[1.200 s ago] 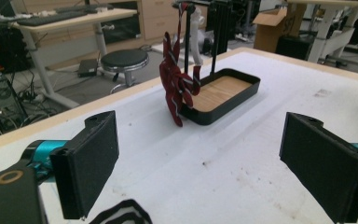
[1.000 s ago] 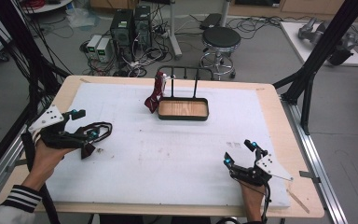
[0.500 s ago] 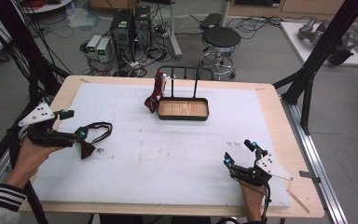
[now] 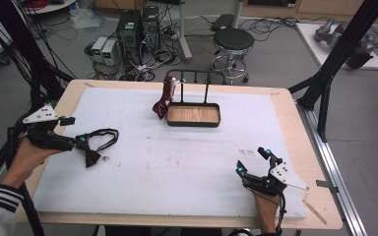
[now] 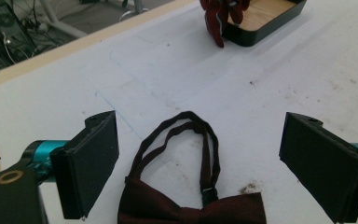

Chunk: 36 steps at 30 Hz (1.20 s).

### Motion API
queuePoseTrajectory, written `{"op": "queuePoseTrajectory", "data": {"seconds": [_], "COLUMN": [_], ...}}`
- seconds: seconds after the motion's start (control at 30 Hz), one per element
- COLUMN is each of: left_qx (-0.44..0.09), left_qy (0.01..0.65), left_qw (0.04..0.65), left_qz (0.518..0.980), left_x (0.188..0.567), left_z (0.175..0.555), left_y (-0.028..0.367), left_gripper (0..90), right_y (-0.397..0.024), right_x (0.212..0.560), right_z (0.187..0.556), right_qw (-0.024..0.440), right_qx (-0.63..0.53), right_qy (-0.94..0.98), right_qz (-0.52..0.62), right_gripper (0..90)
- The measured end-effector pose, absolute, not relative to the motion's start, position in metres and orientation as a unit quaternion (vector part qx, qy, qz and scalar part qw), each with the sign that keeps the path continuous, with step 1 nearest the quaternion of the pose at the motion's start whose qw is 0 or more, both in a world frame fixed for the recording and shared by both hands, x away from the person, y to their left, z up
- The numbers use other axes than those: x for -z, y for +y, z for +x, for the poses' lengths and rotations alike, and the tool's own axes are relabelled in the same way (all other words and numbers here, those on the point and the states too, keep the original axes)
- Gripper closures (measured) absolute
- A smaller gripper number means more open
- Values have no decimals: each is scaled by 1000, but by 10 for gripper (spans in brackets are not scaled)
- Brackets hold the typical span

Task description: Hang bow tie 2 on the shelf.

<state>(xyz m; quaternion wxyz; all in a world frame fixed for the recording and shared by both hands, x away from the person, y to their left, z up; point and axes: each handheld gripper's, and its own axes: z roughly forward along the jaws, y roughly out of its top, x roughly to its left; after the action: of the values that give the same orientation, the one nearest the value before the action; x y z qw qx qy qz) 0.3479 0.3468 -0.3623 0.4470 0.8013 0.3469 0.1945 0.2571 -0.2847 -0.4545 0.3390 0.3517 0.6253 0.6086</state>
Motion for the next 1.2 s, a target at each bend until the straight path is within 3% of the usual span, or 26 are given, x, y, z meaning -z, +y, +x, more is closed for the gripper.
{"op": "queuePoseTrajectory", "data": {"seconds": [0.87, 1.2], "left_qx": [-97, -85], "left_qy": [357, 368], "left_qw": [372, 341], "left_qz": [851, 861], "left_x": [386, 398], "left_z": [394, 408], "left_y": [373, 376], "left_gripper": [235, 259], "right_y": [-285, -284], "right_x": [454, 454], "right_z": [258, 258], "right_qw": [341, 341], "right_qx": [-606, -604], "right_qy": [627, 629], "right_qz": [352, 351], "right_gripper": [105, 104]}}
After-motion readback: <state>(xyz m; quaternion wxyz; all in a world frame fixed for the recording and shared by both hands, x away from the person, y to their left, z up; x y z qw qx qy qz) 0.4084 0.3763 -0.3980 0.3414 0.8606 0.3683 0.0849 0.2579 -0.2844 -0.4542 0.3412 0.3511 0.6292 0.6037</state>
